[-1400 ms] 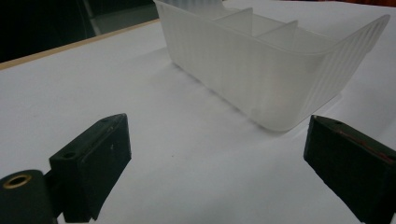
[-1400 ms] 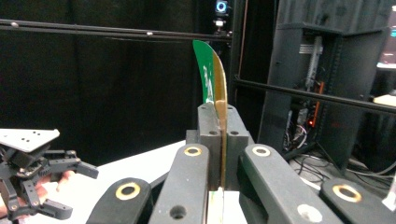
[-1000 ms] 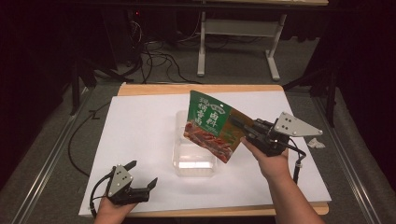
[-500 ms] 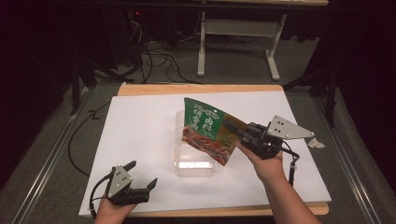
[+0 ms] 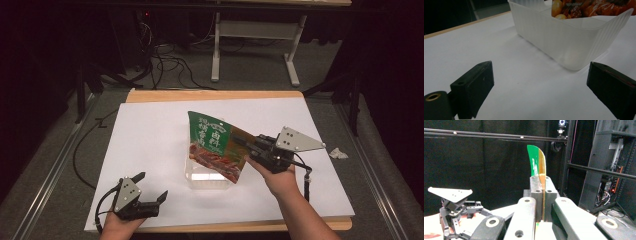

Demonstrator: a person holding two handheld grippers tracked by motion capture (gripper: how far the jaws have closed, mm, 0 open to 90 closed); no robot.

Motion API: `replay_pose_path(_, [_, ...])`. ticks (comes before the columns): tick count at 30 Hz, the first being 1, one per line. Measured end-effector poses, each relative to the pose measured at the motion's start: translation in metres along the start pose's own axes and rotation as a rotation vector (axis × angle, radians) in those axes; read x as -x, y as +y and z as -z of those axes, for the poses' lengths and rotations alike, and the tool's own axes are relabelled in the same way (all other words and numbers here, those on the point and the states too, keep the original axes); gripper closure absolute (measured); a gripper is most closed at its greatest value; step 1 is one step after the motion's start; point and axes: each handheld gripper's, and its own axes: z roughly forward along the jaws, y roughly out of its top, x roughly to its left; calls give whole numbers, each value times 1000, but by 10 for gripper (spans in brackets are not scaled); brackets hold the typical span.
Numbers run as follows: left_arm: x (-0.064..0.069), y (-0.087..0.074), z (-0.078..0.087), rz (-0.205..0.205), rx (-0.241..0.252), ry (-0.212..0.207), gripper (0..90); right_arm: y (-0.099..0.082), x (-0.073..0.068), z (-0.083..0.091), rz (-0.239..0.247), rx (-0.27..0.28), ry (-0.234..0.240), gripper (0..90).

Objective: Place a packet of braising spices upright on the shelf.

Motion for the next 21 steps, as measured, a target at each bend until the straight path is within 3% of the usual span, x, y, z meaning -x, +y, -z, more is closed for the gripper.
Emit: replay_pose_path(21, [1,1,1,-8,2,-1,78,-12,-2,-17,-5,-25,6,900])
